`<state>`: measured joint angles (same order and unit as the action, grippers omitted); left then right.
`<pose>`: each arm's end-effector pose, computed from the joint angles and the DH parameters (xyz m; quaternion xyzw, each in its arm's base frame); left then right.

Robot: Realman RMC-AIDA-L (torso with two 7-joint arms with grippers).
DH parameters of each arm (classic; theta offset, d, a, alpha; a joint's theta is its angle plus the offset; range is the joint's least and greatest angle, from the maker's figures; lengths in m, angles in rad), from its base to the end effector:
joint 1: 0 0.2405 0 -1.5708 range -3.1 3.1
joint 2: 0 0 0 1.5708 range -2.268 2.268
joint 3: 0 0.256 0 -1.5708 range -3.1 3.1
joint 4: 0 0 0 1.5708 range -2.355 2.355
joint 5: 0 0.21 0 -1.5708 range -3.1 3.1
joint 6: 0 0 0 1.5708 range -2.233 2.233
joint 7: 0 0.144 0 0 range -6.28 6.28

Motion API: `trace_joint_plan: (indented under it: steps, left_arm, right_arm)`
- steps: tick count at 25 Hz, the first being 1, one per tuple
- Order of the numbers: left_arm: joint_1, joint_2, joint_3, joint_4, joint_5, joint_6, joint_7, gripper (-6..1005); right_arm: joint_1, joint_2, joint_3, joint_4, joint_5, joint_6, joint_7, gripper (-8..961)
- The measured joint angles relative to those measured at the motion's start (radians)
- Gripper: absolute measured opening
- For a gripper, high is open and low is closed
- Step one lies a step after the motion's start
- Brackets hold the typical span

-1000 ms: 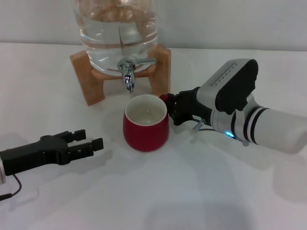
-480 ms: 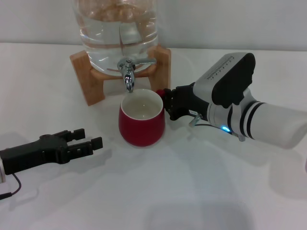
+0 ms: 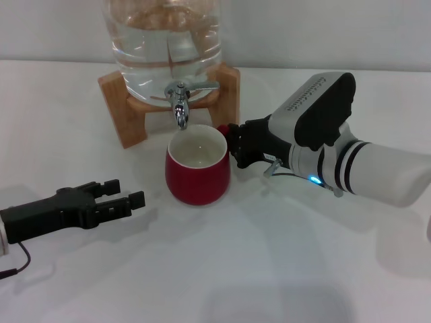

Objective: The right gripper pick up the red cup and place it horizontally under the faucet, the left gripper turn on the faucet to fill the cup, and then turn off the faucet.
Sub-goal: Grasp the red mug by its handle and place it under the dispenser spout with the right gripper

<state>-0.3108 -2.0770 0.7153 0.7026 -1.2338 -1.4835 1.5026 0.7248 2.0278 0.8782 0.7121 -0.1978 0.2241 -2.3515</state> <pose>-0.3238 0.2855 0.0126 -0.8551 -0.4129 -0.2592 0.1762 0.1552 0.3919 -0.1296 -0.9215 0.1647 0.1496 0.3183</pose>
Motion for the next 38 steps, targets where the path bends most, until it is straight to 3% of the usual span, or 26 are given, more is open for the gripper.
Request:
trace_joint_plan:
  steps: [38]
  left_arm:
    - [-0.004, 0.0, -0.004, 0.0, 0.001, 0.002, -0.001, 887]
  right_arm:
    - [0.055, 0.0, -0.025, -0.04, 0.0, 0.016, -0.04, 209]
